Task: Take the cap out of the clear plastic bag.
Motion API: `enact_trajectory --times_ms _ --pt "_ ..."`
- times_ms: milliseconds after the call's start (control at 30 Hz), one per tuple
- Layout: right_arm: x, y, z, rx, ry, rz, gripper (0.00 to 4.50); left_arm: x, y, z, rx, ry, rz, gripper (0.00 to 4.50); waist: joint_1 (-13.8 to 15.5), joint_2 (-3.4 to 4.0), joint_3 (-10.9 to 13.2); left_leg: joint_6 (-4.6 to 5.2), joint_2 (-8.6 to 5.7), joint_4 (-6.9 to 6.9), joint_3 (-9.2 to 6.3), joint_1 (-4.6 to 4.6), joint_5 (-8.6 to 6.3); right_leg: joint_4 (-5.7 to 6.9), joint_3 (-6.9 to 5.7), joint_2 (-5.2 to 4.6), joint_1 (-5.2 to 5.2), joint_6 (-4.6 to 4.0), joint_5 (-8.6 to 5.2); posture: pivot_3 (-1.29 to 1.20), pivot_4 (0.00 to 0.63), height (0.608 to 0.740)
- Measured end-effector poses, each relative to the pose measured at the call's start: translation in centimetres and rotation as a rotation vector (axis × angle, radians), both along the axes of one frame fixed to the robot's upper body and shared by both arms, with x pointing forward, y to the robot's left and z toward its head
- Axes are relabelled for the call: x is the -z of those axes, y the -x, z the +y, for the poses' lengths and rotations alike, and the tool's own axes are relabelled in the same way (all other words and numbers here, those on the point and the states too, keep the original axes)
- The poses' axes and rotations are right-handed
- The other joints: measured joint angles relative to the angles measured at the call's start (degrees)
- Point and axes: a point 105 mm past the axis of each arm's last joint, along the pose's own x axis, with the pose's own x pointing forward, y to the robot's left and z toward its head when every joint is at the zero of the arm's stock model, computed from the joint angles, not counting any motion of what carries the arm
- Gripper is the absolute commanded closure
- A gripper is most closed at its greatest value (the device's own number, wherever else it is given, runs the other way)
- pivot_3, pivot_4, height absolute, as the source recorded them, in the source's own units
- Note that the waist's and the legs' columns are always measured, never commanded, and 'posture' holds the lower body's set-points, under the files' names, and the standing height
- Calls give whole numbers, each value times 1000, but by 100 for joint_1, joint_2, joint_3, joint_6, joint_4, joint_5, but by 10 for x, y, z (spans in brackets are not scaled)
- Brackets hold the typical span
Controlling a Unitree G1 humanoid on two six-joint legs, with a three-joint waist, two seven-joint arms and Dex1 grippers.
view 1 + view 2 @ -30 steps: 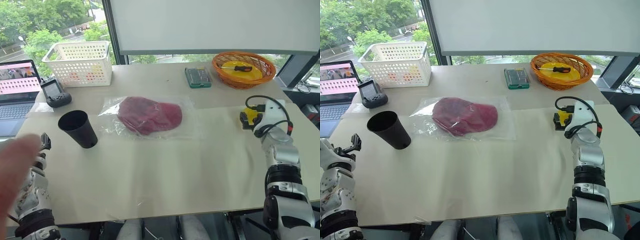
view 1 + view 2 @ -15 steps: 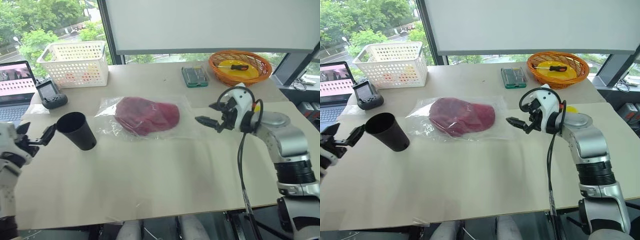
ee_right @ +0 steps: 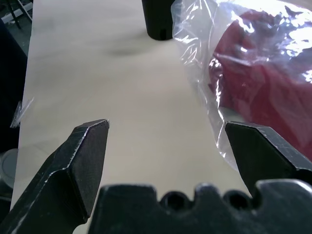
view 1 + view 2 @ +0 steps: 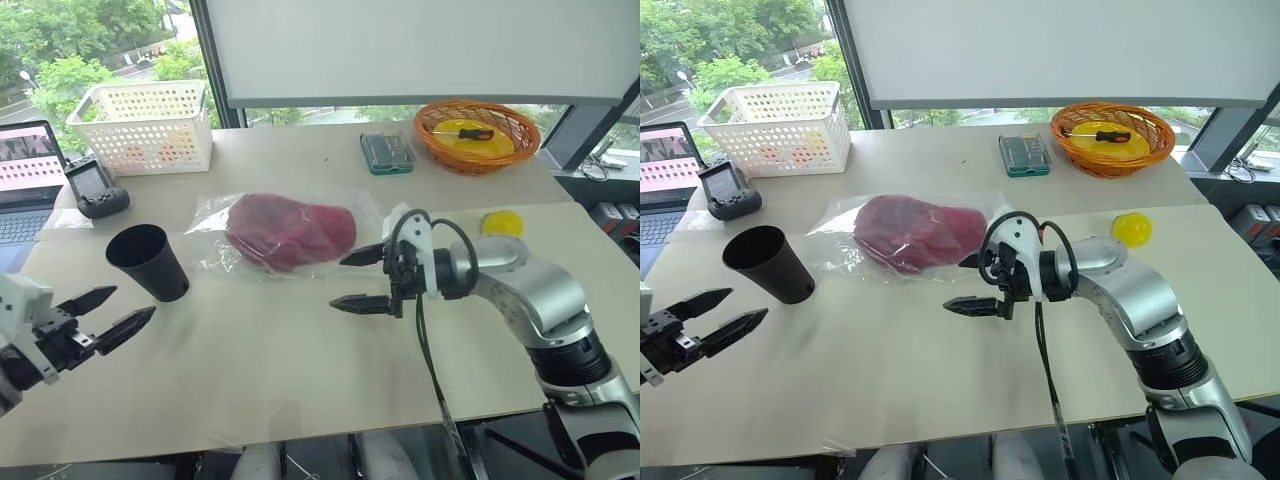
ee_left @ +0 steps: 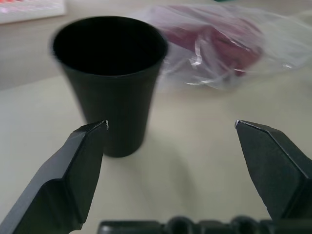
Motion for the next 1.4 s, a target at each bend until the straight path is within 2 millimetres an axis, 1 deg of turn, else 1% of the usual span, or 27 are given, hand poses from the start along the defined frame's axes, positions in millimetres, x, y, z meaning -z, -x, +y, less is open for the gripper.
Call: enact_trajectory --times_ms 167,300,400,467,533,567,600,700,800,933,1033,1100,1167,1267,1400 --pt "0 0 4 -2 -6 -3 22 13 -10 20 -110 -110 3 0 71 0 0 0 27 0 -1 7 0 0 4 36 2 1 -3 0 150 736" --pt "1 -2 4 20 -6 -7 22 20 -17 21 -132 -154 -10 0 107 0 0 0 31 0 1 13 1 1 4 38 7 3 -4 0 150 736" --pt "1 -5 3 47 -5 -10 22 37 -30 10 -123 -134 -18 0 154 0 0 -1 30 1 2 16 1 2 4 37 10 2 -3 0 150 736" --pt "1 -5 3 58 -3 -12 22 53 -43 2 -130 -88 -9 0 170 -5 0 -1 31 4 3 11 1 2 4 40 7 -5 3 0 150 736" --pt "1 -7 2 76 0 -22 22 63 -56 10 -195 -73 -10 0 189 -10 -2 -1 32 8 1 11 1 8 2 42 6 -32 19 0 150 736" --pt "2 -9 0 90 7 -28 22 66 -61 14 -222 -71 -14 0 178 -14 -1 0 36 8 3 12 1 6 2 42 6 -36 23 0 150 736" --pt "3 -13 -2 111 13 -35 22 68 -70 18 -262 -55 -29 0 184 -14 -1 -1 29 9 5 17 1 12 4 40 9 -37 23 0 150 736" --pt "3 -16 -3 132 13 -48 22 73 -82 18 -299 -29 -48 0 179 -17 -1 0 32 12 7 14 1 5 4 39 8 -34 26 0 150 736" --pt "2 -17 -3 140 10 -54 22 75 -86 19 -310 -34 -56 0 156 -19 -1 -1 33 12 7 11 1 9 3 40 5 -35 27 0 150 736" --pt "1 -19 -4 153 10 -61 22 81 -90 2 -245 -17 -43 0 158 -19 -2 -1 32 12 7 12 1 7 4 39 8 -34 28 0 150 736" --pt "2 -19 -5 157 9 -61 22 80 -95 -3 -223 -10 -45 0 157 -19 -2 0 32 12 6 13 1 10 4 41 7 -34 27 0 150 736" --pt "2 -19 -5 158 7 -60 22 78 -104 -6 -215 -10 -56 0 160 -20 -1 0 32 14 6 14 1 12 3 42 8 -33 27 0 150 736" --pt "2 -20 -5 158 5 -60 22 74 -112 -6 -218 -22 -75 0 163 -21 -1 0 31 16 6 13 1 10 3 42 10 -33 27 0 150 736" --pt "2 -20 -3 154 -3 -57 22 69 -121 1 -263 -51 -98 0 140 -21 -1 0 31 16 6 11 1 10 3 41 8 -33 28 0 150 736" --pt "3 -19 0 144 -7 -56 22 68 -125 2 -277 -75 -108 0 120 -21 -1 0 31 16 5 12 1 13 4 41 7 -33 29 0 150 736"
